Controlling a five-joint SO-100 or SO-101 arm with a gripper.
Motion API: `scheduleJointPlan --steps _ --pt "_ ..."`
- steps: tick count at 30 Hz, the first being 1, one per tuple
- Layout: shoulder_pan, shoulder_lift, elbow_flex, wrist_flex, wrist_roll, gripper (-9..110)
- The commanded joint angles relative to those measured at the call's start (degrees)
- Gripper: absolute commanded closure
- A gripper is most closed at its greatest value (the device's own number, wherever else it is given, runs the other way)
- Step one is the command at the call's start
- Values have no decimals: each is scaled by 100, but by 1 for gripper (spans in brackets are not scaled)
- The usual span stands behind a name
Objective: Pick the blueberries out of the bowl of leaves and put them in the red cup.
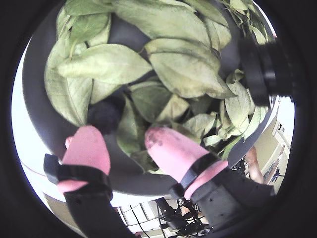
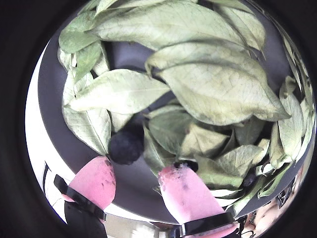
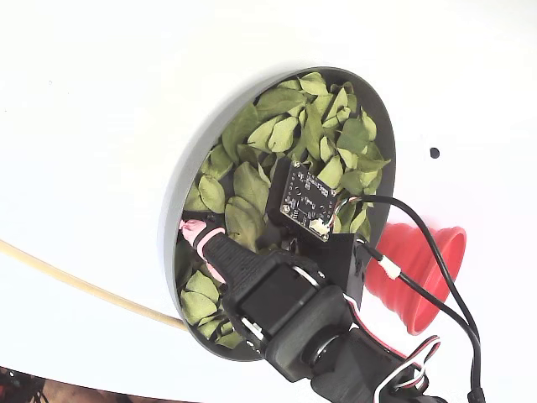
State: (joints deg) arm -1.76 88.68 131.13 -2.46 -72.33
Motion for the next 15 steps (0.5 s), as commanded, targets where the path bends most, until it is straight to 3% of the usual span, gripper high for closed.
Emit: scheduleJointPlan --steps 1,15 --pt "-70 18 -167 -132 70 84" --pt "-185 -308 -229 -360 281 84"
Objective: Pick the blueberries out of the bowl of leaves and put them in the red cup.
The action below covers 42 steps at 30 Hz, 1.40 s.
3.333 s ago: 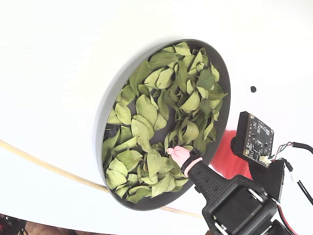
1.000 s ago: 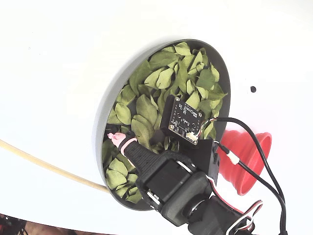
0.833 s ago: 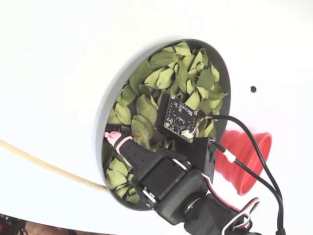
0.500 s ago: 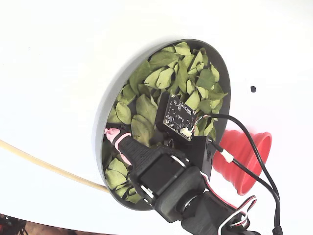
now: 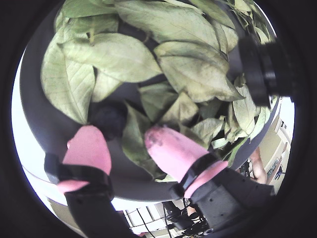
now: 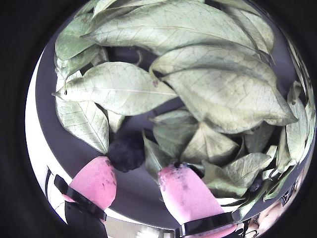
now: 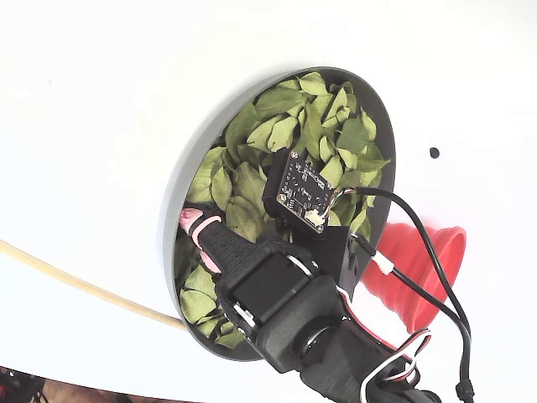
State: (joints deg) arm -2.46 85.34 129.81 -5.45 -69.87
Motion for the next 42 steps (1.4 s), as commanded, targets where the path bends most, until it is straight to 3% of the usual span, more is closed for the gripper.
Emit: scheduleJointPlan --steps 1,24,42 --pt "-114 0 -97 -97 53 84" --pt "-141 -536 -53 -457 158 84" --pt "-158 -809 -18 -466 123 91"
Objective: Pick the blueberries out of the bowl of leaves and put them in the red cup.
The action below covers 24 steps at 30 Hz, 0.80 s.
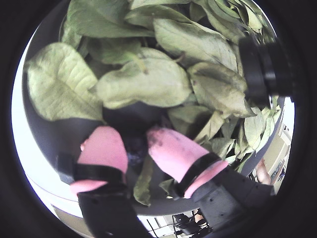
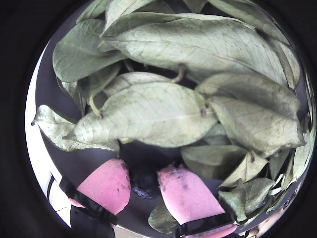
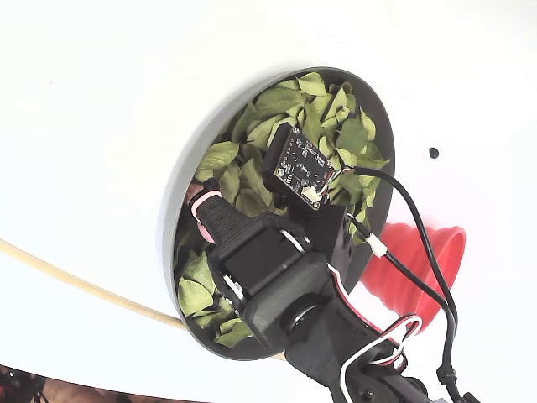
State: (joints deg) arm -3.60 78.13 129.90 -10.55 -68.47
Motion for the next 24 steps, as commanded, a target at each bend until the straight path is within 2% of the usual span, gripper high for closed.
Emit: scheduleJointPlan --steps 1,24 --pt "-35 -97 -44 44 -26 91" --pt "343 510 -264 53 -466 92"
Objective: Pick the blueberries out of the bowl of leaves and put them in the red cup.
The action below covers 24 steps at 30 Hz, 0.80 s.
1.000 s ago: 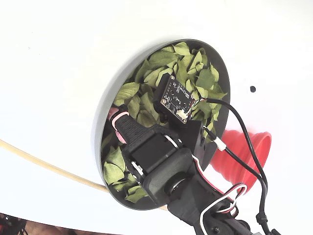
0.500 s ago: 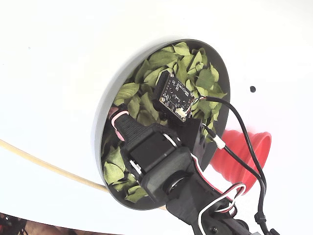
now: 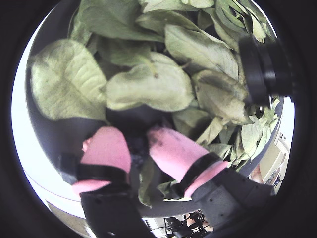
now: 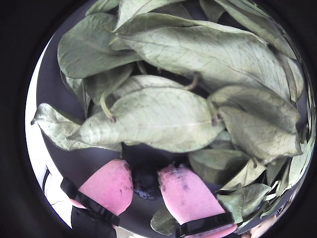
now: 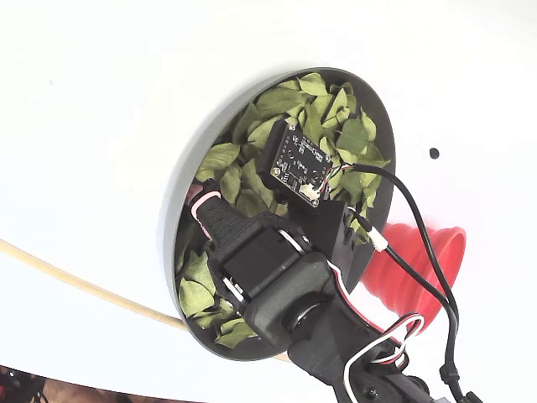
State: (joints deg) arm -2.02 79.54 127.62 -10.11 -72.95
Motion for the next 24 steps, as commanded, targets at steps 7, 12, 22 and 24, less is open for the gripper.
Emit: scheduleJointPlan --steps 7,12,22,24 --pt "237 729 -53 193 -18 92" --pt "255 949 -88 343 0 92" --pt "343 1371 -53 571 -35 92" --pt "369 1433 -53 615 -53 92"
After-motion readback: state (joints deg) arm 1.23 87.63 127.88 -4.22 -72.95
